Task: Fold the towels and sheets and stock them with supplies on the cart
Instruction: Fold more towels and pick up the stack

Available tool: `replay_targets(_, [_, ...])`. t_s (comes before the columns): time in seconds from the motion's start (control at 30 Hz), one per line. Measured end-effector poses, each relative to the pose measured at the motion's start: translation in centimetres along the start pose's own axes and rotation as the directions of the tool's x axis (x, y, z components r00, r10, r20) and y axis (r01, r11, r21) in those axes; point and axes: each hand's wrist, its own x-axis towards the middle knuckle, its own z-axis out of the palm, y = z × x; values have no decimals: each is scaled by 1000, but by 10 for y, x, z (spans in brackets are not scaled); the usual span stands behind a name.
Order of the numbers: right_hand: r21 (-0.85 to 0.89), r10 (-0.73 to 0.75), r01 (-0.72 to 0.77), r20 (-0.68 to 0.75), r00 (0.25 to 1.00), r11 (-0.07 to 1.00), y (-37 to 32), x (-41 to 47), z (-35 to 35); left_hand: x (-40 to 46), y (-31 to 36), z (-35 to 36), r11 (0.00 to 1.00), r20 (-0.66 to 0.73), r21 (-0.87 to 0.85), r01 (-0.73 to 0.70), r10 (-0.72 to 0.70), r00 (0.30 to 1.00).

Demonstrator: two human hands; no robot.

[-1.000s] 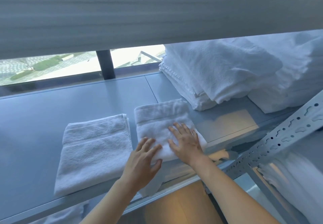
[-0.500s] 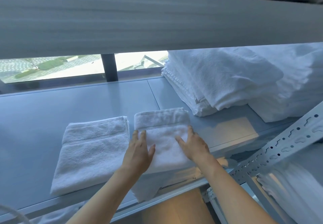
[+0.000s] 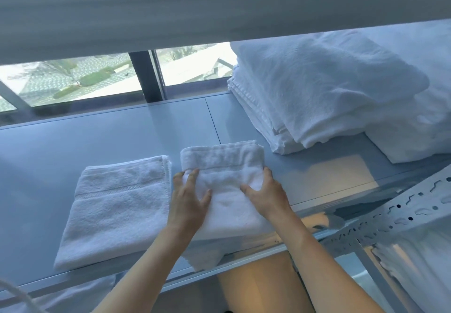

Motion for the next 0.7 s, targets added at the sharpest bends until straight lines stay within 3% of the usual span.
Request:
replay_targets(0.33, [165, -120, 136, -103, 987, 977, -69, -18, 1, 15, -11, -79, 990, -157, -31, -136, 129, 979])
replay_targets(0.7, [179, -255, 253, -9, 967, 951, -196, -63, 103, -2, -123, -207, 1000, -274, -7, -29, 26, 961])
